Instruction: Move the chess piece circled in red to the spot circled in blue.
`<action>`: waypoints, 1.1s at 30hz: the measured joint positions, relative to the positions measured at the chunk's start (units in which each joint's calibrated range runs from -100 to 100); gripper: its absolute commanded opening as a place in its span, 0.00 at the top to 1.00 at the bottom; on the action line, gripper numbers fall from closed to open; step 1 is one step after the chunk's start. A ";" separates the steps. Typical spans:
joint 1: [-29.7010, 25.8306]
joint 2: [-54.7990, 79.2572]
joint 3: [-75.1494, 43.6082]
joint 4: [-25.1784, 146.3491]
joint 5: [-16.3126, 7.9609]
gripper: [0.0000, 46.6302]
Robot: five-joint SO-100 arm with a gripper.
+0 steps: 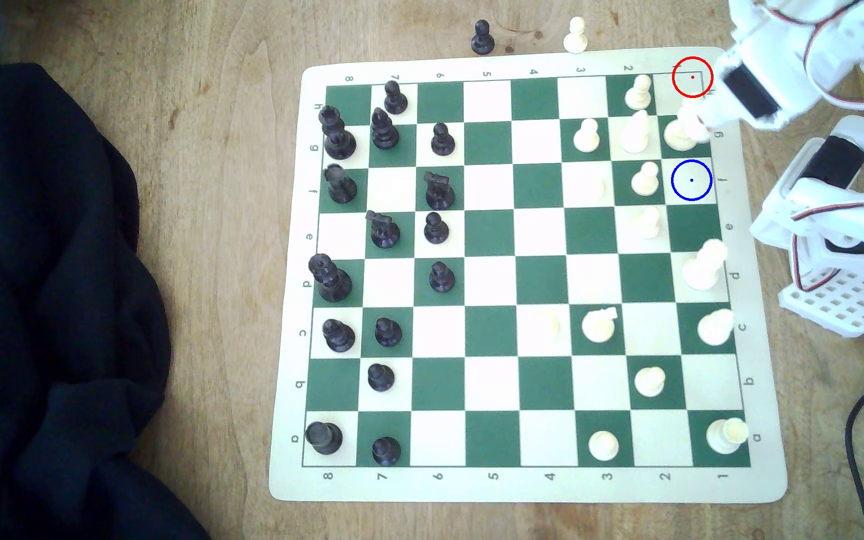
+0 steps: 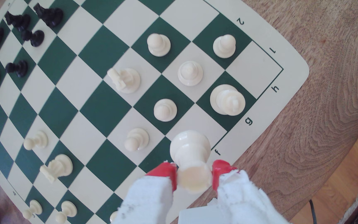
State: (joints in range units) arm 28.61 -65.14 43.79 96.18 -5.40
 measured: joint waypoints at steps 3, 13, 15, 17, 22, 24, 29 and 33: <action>-0.22 -3.02 4.16 0.00 0.78 0.99; 0.00 -7.29 18.08 -5.74 2.49 0.99; -0.07 -7.21 20.70 -7.33 2.83 0.99; 0.66 -7.21 24.13 -9.56 3.42 0.99; 1.18 -5.36 26.48 -13.07 3.96 0.99; 1.40 -4.61 26.48 -13.94 3.96 0.99; 1.84 -2.01 27.56 -15.62 4.35 0.99; 1.84 -1.76 28.74 -16.33 4.64 0.99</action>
State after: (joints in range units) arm 30.46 -66.90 72.53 79.84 -0.76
